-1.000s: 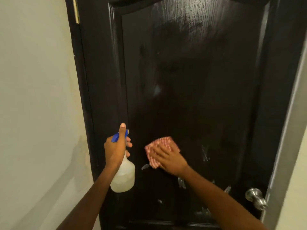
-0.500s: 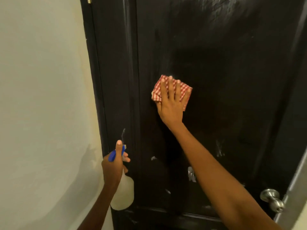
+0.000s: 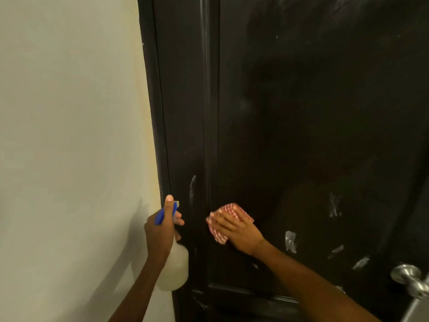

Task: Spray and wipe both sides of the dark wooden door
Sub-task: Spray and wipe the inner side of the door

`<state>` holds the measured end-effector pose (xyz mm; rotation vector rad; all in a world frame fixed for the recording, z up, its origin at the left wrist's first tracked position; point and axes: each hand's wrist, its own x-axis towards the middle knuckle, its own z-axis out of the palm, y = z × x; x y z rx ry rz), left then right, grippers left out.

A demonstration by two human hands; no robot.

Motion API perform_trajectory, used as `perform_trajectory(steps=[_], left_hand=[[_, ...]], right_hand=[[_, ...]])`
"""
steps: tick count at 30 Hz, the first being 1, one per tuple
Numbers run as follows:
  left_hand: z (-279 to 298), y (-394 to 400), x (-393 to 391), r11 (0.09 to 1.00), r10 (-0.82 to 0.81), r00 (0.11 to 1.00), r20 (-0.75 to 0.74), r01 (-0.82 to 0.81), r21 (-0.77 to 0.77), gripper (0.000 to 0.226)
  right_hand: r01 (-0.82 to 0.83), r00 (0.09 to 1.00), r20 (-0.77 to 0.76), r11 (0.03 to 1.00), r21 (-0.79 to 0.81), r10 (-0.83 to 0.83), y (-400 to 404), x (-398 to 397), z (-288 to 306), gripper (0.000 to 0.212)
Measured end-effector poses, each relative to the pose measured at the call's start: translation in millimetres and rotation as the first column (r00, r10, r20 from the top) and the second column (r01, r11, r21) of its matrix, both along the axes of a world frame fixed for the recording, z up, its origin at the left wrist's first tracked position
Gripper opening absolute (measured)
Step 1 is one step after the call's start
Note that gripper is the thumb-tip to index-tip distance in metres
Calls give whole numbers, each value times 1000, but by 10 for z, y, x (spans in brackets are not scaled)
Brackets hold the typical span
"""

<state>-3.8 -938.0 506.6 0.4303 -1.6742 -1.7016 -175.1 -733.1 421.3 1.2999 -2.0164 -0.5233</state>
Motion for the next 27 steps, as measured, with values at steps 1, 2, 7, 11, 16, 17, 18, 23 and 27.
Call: perform_trajectory(steps=[1,2,7,11,16,17,18,23,27], left_hand=[[54,-33,-59,1000,6,1000,-14,-5,7,48],[120,-61,-116,1000,26,1000,-17,-26,-3,47],[221,-147,-246,999,-8,999,-49,10,49,51],[101,-271,-240,994,-82,997,-12,83,68,61],[35,-269,-159,997,77,997,13,-77,7,59],[21,-275,-117,997,80,997,6,-80,-11,58],[-5,-290,-78,997,73,997,-4,-73,-17,58],[-187,-318,124,1000,24,999,30,-24,14,59],[-303,-305,162,999,13,999,52,-15,43,67]], right_hand=[[9,1000,-15,992,-129,-11,-69,-41,260,91],[49,999,-3,970,-238,-51,-156,-33,644,88],[110,986,-26,754,-647,-166,-622,-117,2560,76],[121,973,-34,632,-765,-227,-904,-97,2844,73],[28,999,-2,870,-493,-34,-1044,-161,1469,81],[33,999,30,938,-344,-24,-1050,-136,1086,84],[20,997,71,981,-192,-6,-1059,-116,693,88],[62,997,29,989,134,-67,-1045,-63,194,90],[49,995,-73,973,-227,-67,-1242,-69,1263,80]])
